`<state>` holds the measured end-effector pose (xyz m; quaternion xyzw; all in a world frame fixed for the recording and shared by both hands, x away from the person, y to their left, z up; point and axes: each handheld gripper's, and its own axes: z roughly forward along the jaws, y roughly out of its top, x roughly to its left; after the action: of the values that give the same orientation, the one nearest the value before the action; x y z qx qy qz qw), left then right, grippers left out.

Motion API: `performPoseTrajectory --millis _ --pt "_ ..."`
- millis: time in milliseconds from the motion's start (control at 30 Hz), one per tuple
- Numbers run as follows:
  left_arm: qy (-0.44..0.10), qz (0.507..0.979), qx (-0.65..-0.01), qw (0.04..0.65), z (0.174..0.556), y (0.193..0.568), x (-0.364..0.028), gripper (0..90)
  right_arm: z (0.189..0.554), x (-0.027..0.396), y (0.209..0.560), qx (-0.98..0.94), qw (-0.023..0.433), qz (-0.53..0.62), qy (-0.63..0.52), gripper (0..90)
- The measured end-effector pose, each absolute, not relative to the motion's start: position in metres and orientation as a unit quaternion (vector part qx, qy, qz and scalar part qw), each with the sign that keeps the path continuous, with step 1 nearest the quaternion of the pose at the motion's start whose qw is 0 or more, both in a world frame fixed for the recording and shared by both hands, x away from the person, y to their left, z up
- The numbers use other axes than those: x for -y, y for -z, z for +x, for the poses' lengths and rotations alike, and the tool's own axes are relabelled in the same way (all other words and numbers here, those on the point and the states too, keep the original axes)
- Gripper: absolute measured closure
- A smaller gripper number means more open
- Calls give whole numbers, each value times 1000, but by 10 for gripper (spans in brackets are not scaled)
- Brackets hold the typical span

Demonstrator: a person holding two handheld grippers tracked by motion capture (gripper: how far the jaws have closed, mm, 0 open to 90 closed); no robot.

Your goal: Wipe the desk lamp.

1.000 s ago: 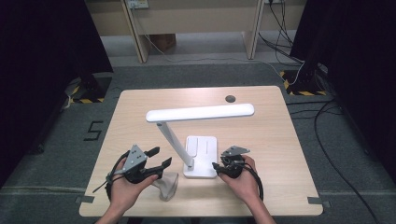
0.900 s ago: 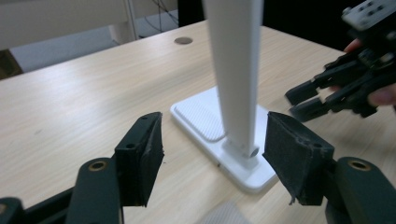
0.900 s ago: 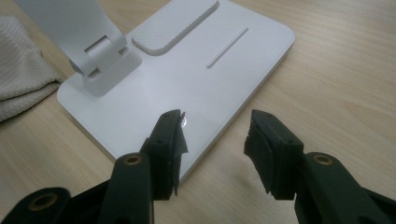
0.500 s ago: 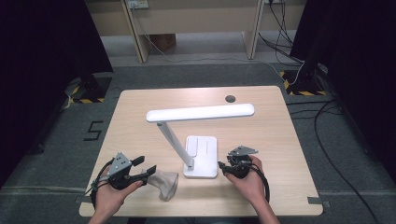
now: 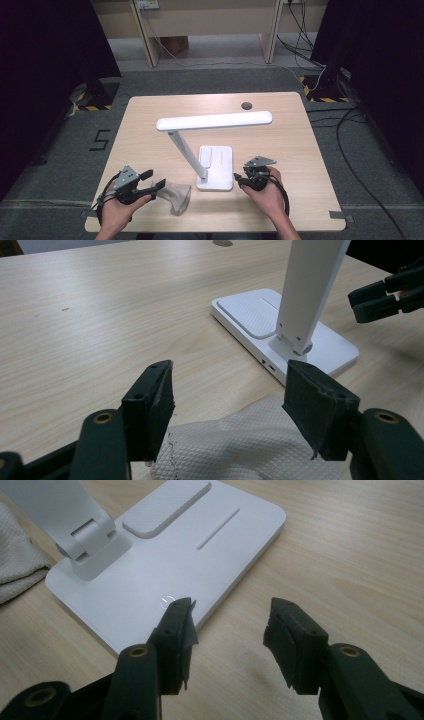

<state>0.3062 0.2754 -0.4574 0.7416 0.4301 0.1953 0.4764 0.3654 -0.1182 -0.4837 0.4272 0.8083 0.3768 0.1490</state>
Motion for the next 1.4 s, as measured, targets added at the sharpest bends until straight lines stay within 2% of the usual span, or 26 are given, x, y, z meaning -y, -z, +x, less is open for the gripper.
performPoseTrajectory --millis 500,633,900,1167,1400 --pt "-184 741 -448 466 305 460 -283 360 355 102 481 -808 153 415 -389 517" --pt "-161 745 -457 458 308 470 -282 346 355 92 480 -811 152 407 -392 512" --pt "-159 773 -439 430 318 489 -276 331 356 86 479 -814 150 400 -393 507" --pt "-124 789 -434 417 325 505 -275 316 360 81 480 -817 146 396 -393 504" --pt "-122 808 -419 395 326 516 -269 321 364 73 484 -825 140 389 -386 502"
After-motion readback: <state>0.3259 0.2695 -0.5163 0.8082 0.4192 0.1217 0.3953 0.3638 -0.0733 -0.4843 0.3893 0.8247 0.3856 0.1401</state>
